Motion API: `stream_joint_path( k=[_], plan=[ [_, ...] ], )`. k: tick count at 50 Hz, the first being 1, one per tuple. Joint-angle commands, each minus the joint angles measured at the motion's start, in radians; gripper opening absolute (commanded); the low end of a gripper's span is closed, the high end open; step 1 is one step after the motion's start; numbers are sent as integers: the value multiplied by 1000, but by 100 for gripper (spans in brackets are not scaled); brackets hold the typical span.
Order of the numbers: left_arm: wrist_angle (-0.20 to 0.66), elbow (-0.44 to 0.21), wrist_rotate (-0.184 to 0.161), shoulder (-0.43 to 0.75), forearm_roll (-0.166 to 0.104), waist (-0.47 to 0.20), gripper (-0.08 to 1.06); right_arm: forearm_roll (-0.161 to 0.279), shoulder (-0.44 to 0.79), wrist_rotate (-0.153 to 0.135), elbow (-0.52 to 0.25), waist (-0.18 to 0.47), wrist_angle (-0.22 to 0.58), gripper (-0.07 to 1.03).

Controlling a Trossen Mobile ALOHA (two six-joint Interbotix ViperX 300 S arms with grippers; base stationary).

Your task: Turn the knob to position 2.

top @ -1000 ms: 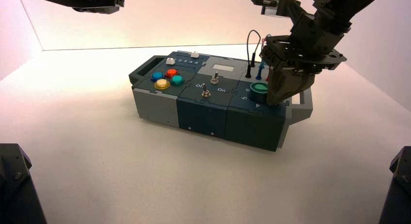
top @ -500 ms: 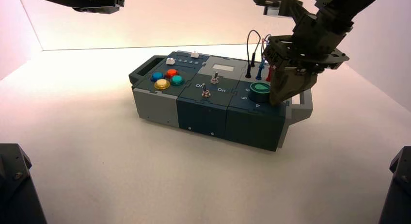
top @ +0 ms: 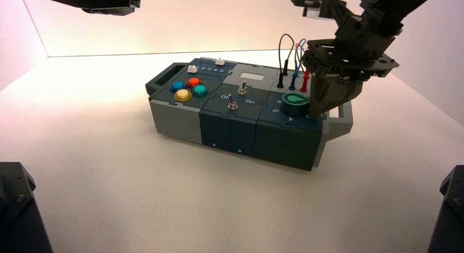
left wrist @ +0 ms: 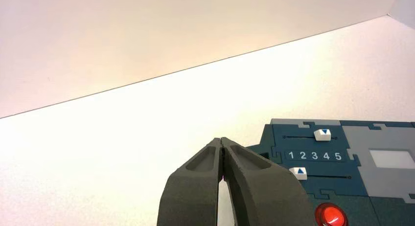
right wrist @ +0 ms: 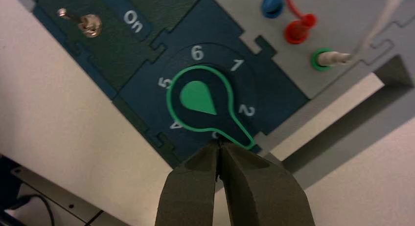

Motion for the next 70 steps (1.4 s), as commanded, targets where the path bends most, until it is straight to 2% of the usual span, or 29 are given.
stream_joint_path(
  k=[1, 53, 70],
  plan=[
    [-9, -14, -2, -9, 2, 2, -3, -5, -15, 0, -25, -17, -2, -2],
    [-11, -15, -2, -11, 2, 2, -3, -8, -21, 8, -23, -43, 11, -2],
    [-11, -15, -2, -11, 2, 2, -3, -2, -149, 8, -21, -43, 54, -2]
  ],
)
